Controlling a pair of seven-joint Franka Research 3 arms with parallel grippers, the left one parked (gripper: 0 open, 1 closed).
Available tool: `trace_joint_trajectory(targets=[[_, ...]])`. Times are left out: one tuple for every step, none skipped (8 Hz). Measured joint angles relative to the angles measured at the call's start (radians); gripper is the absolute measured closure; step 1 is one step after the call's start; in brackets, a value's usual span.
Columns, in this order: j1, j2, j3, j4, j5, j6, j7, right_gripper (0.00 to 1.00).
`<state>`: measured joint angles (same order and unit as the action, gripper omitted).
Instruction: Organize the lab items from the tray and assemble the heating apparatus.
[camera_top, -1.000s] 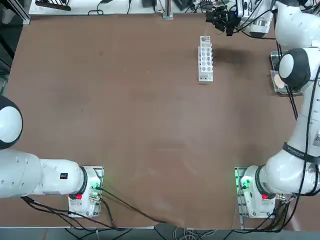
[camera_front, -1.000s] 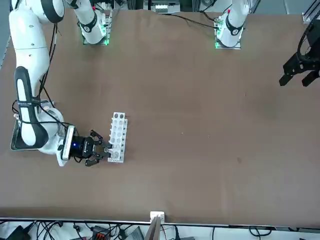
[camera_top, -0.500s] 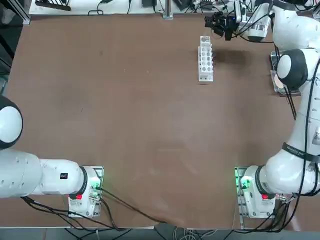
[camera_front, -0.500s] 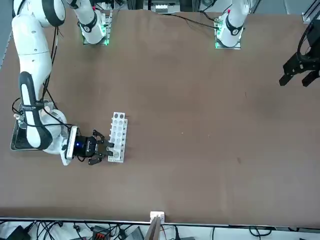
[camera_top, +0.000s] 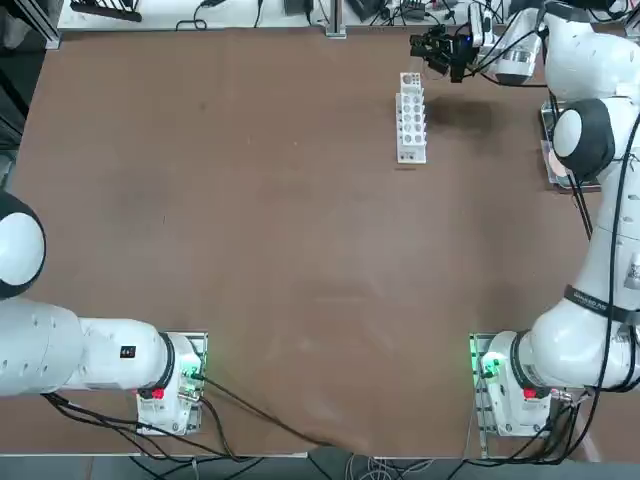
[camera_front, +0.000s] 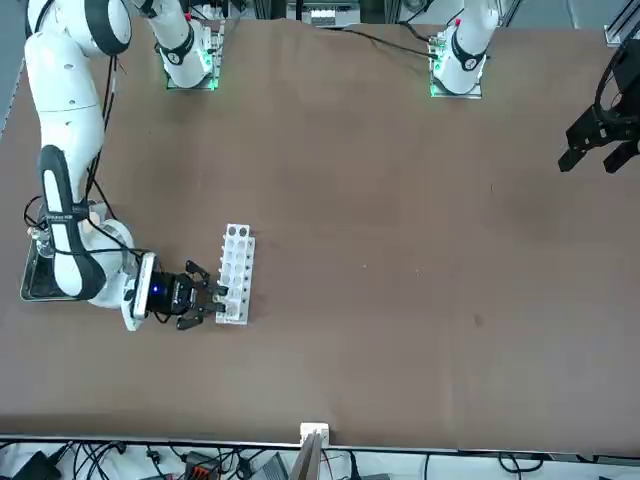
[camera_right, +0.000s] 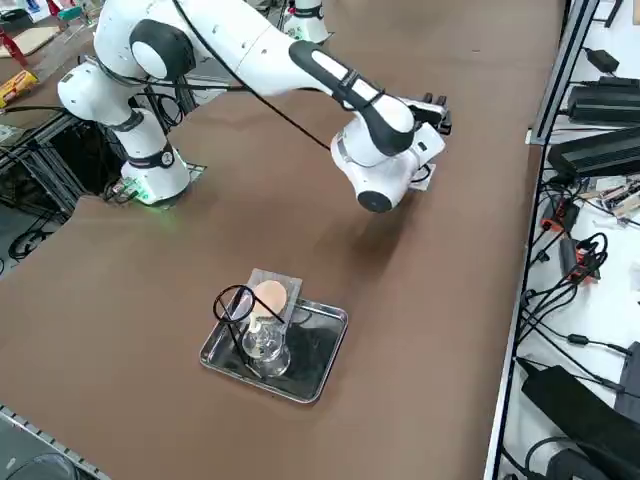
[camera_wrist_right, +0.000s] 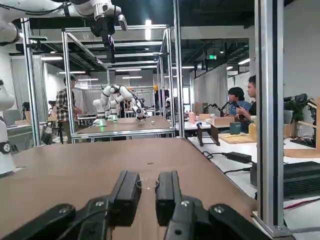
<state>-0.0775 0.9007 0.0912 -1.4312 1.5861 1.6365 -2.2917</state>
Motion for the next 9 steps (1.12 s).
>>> trace_joint_trajectory(targets=[[0.0,0.0,0.0,0.0,0.0,0.0,0.0,0.75],[0.0,0.0,0.0,0.0,0.0,0.0,-0.001,0.73],[0.0,0.0,0.0,0.0,0.0,0.0,0.001,0.67],[0.0,0.0,0.0,0.0,0.001,0.0,0.005,0.51],[-0.001,0.0,0.0,0.0,0.001,0.0,0.01,0.33],[-0.002,0.0,0.0,0.0,0.001,0.0,0.015,0.15],[-0.004,0.0,0.0,0.002,0.001,0.0,0.024,0.05],[-0.008,-0.001,0.0,0.007,0.001,0.001,0.049,0.05],[-0.012,-0.004,-0.003,0.014,-0.006,0.002,0.08,0.05]])
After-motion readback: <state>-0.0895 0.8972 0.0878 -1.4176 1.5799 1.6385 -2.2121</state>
